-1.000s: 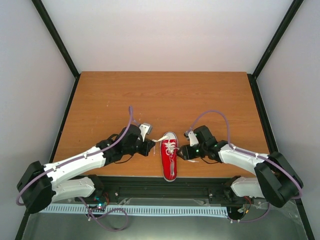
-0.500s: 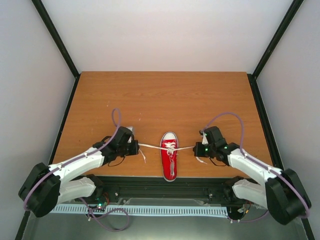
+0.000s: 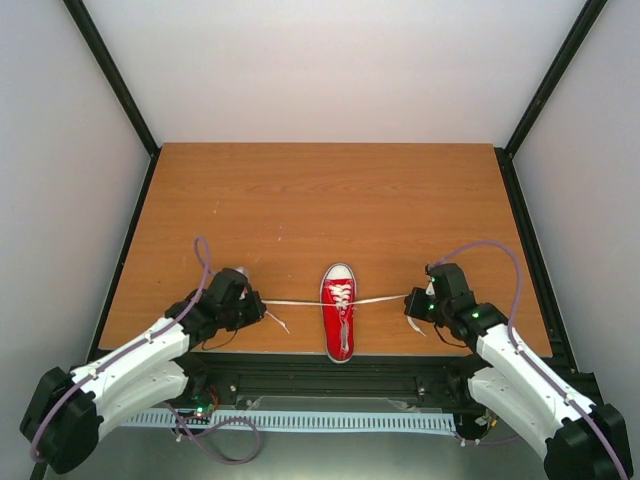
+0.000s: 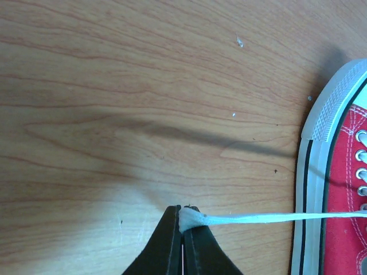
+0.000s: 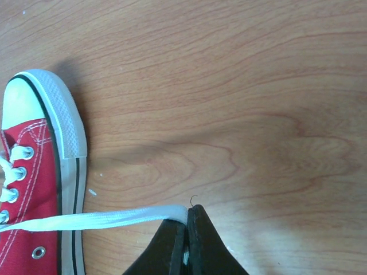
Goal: Tie the shoes
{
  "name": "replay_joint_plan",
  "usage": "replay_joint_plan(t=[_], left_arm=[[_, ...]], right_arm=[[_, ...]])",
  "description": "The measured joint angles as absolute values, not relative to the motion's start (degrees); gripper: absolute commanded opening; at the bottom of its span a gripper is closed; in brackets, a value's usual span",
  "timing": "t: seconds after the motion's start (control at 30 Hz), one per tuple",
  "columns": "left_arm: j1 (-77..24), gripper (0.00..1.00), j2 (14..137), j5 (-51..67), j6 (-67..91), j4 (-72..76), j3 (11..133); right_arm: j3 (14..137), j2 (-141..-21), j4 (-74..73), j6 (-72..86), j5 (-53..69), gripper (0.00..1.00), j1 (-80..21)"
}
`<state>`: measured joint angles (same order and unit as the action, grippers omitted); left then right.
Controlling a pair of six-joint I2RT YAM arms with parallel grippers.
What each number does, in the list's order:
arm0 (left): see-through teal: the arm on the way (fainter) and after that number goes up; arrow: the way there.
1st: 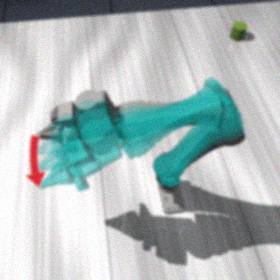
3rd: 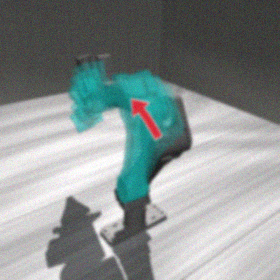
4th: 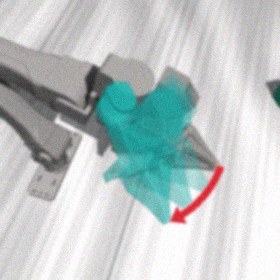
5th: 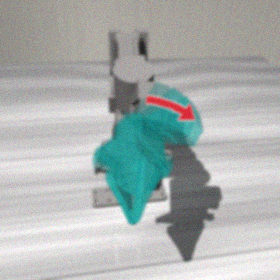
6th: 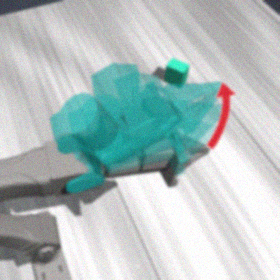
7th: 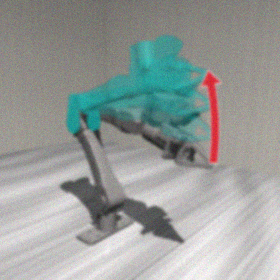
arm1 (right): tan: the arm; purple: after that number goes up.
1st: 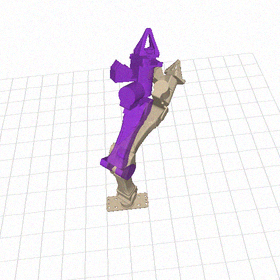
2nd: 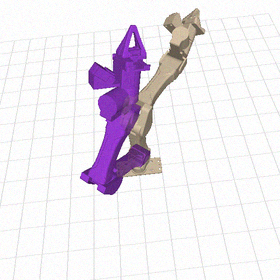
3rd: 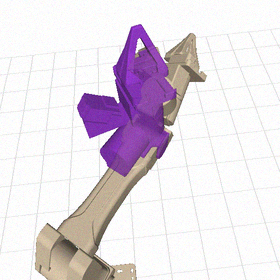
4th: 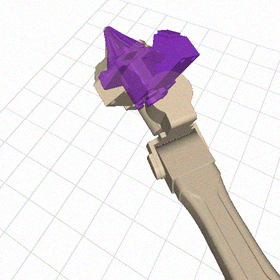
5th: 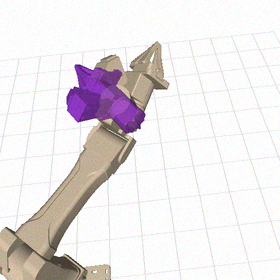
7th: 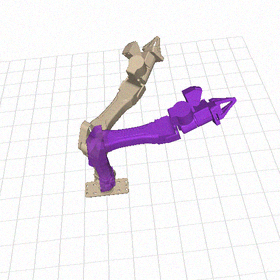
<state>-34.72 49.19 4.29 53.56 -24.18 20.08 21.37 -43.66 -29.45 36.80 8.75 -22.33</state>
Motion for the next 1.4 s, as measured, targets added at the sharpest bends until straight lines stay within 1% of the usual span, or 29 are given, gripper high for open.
replay_joint_plan(t=[0.1, 0.23, 0.27, 0.3, 0.33, 0.37, 0.4, 0.43, 0.47, 0.5, 0.53, 0.6, 0.7, 0.87, 0.97, 1.07, 1.2, 1.4], left_arm=[[-34.72, 0.02, 48.75, 4.91, 54.54, -24.45, 19.75], [-34.7, 0.01, 52.75, 6.79, 55.07, -24.36, 18.74], [-34.7, 0.03, 53.82, 7.25, 55.07, -24.32, 18.5], [-34.7, 0.06, 54.81, 7.68, 55.02, -24.32, 18.33], [-34.7, 0.11, 55.46, 8.1, 54.85, -24.03, 18.31], [-34.7, 0.19, 55.77, 8.38, 54.37, -23.51, 18.37], [-34.7, 0.32, 55.96, 8.64, 53.74, -23.38, 18.39], [-34.59, 0.55, 56.1, 9.19, 53.17, -22.98, 18.76], [-34.57, 0.68, 56.16, 9.28, 52.03, -23.09, 19.2], [-34.54, 0.76, 56.29, 9.28, 51.09, -23.29, 19.79], [-34.44, 0.79, 56.31, 9.21, 50.41, -23.59, 20.36], [-34.46, 0.8, 56.16, 9.1, 48.36, -24.12, 21.74], [-34.63, 0.77, 55.42, 9.1, 45.1, -23.83, 23.27], [-37.82, 0.68, 55.88, 11.49, 38.98, -18.39, 24.12], [-43.29, 0.62, 59.96, 11.81, 35.14, -15.18, 25.78], [-46.35, 0.59, 63.09, 11.86, 32.38, -12.1, 26.52], [-47.68, 0.55, 66.0, 12.14, 29.34, -8.38, 26.33], [-48.69, 0.54, 72.66, 13.87, 26.63, -3.09, 26.06]], right_arm=[[20.36, -43.68, -29.17, 37.69, 8.84, 0.03, -22.09], [18.65, -46.17, -28.25, 38.89, 9.56, 0.03, -21.89], [18.33, -46.78, -28.08, 39.07, 9.72, 0.03, -21.87], [18.13, -47.07, -27.83, 39.24, 9.85, 0.03, -21.85], [17.93, -47.2, -27.49, 39.48, 9.98, 0.03, -21.85], [17.87, -47.18, -27.24, 39.59, 10.04, 0.03, -21.82], [17.85, -47.16, -27.03, 39.75, 10.11, 0.03, -21.82], [17.85, -47.05, -26.76, 39.86, 10.24, 0.03, -21.82], [17.85, -46.87, -26.61, 39.92, 10.31, 0.03, -21.8], [17.85, -46.65, -26.48, 39.92, 10.35, 0.03, -21.78], [17.85, -46.39, -26.26, 39.92, 10.48, 0.03, -21.78], [17.85, -46.06, -25.89, 39.92, 10.72, 0.03, -21.78], [17.85, -46.11, -25.58, 39.92, 11.05, 0.03, -21.76], [17.87, -47.68, -23.92, 39.92, 11.53, 0.03, -21.76], [17.87, -48.86, -23.27, 39.92, 11.81, 0.03, -21.71], [17.96, -49.5, -22.79, 39.9, 12.32, 0.03, -21.71], [18.22, -50.5, -22.0, 39.88, 12.75, 0.03, -21.65], [19.03, -52.69, -20.43, 39.83, 13.54, 0.03, -21.54]])
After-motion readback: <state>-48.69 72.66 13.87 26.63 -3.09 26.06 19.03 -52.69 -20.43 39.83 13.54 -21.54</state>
